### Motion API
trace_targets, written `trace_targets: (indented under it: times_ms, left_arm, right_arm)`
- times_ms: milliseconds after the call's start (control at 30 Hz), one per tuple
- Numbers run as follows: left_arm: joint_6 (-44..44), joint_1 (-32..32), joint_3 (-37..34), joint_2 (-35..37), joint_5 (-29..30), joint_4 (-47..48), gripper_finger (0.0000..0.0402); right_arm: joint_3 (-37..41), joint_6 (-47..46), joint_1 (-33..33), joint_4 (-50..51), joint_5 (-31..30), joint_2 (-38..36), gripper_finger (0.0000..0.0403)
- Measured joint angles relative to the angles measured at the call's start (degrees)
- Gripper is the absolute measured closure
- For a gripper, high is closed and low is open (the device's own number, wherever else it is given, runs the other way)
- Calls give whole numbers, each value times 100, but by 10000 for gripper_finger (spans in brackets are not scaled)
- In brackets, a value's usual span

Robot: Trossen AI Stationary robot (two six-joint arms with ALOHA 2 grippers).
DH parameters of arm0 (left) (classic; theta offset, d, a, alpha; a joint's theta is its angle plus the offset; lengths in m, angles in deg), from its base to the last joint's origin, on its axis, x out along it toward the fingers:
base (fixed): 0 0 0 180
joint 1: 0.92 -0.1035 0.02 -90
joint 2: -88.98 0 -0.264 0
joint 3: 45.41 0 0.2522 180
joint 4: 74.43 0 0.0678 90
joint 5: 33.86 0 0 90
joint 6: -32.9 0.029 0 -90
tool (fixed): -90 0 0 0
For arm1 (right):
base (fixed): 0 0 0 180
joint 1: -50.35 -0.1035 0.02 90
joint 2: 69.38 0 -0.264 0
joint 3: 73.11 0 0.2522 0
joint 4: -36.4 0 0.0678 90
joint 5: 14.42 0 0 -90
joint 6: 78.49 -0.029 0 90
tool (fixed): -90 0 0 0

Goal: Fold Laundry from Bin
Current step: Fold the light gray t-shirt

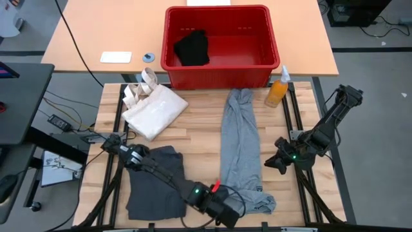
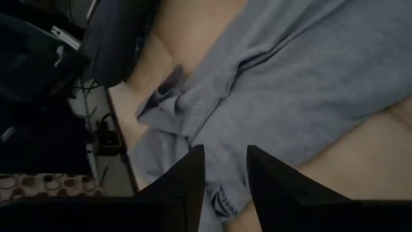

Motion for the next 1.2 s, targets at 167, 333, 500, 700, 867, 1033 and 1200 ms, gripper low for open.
trace_targets:
  times_ms: [167, 333, 500, 700, 867, 1033, 1200]
  left_arm:
    - [336, -7, 0, 0, 778, -470, 393]
    - [1806, -297, 2, -33, 985, -179, 343]
    - [3837, -544, 2, -42, 1114, 522, 273]
    - [5359, -766, 0, -46, 859, 749, 198]
    - [5819, -906, 0, -57, 46, 768, 175]
    - [6185, -1019, -23, -177, -211, 796, 173]
    - [6466, -1203, -26, -501, -930, 687, 178]
  right_arm:
    - [0, 347, 193, -4, 446, 0, 280]
    - [0, 311, 226, -134, 627, 0, 280]
    - [0, 89, 224, -331, 601, 6, 280]
    - [0, 171, 169, -852, 592, 7, 280]
    - [0, 168, 153, -865, 364, 7, 280]
    - [0, 174, 153, -882, 183, 10, 280]
    - [0, 218, 153, -1029, 142, 55, 280]
